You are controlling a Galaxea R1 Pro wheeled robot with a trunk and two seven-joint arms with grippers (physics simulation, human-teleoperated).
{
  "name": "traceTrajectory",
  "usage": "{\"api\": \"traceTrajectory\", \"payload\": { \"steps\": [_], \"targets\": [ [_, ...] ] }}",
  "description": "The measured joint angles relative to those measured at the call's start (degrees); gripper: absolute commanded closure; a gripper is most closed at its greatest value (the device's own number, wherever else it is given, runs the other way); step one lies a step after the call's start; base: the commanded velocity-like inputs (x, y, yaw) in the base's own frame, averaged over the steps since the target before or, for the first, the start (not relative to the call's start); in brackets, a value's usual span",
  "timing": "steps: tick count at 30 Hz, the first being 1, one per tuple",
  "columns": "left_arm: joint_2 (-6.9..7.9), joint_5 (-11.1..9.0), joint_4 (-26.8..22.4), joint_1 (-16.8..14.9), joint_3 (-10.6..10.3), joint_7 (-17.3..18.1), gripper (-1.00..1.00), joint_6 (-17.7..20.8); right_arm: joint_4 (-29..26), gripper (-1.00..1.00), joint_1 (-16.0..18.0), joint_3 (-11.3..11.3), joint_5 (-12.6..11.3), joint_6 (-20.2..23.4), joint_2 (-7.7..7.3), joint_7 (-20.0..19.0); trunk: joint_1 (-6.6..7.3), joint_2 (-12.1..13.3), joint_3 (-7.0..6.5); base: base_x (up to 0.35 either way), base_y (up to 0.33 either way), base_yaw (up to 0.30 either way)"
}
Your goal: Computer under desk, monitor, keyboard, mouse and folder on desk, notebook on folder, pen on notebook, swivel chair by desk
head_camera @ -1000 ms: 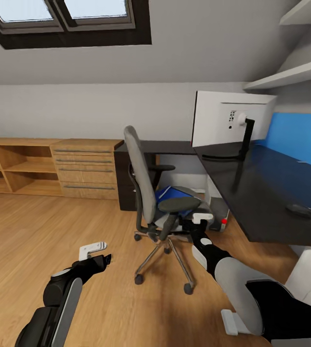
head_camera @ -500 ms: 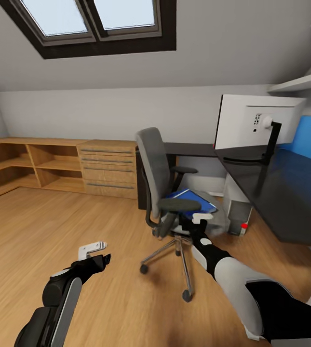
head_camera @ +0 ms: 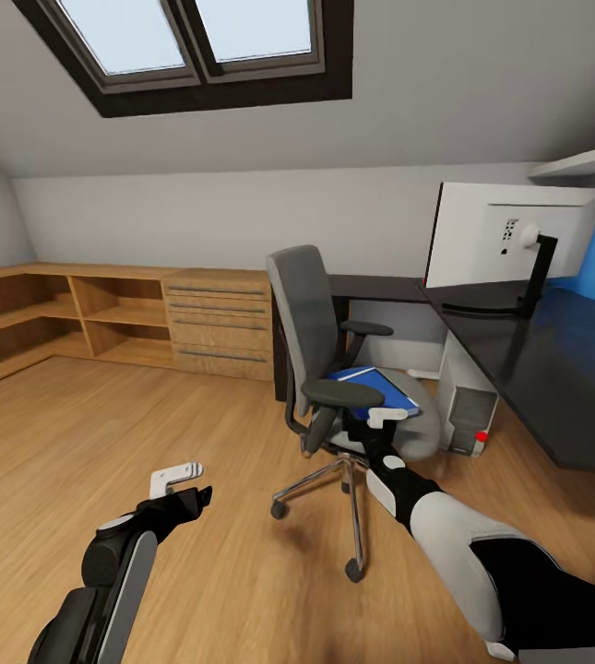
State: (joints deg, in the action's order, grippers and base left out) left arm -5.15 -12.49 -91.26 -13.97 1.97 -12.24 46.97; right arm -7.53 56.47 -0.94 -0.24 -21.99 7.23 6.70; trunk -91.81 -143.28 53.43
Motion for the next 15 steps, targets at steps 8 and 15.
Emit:
{"api": "traceTrajectory", "payload": {
  "steps": [8, 15],
  "targets": [
    [-0.04, 0.0, 0.0, 0.0, -0.1, -0.1, -1.00, -0.1, -0.1, -1.00, 0.0, 0.0, -0.1, 0.0, -0.13, 0.0, 0.00, 0.0, -0.35, 0.000, 0.000, -0.163],
    [-0.19, 0.0, -0.4, 0.0, -0.1, -0.3, -1.00, -0.2, -0.1, -1.00, 0.0, 0.1, -0.1, 0.0, -0.20, 0.0, 0.00, 0.0, -0.64, 0.000, 0.000, -0.140]
  ]
}}
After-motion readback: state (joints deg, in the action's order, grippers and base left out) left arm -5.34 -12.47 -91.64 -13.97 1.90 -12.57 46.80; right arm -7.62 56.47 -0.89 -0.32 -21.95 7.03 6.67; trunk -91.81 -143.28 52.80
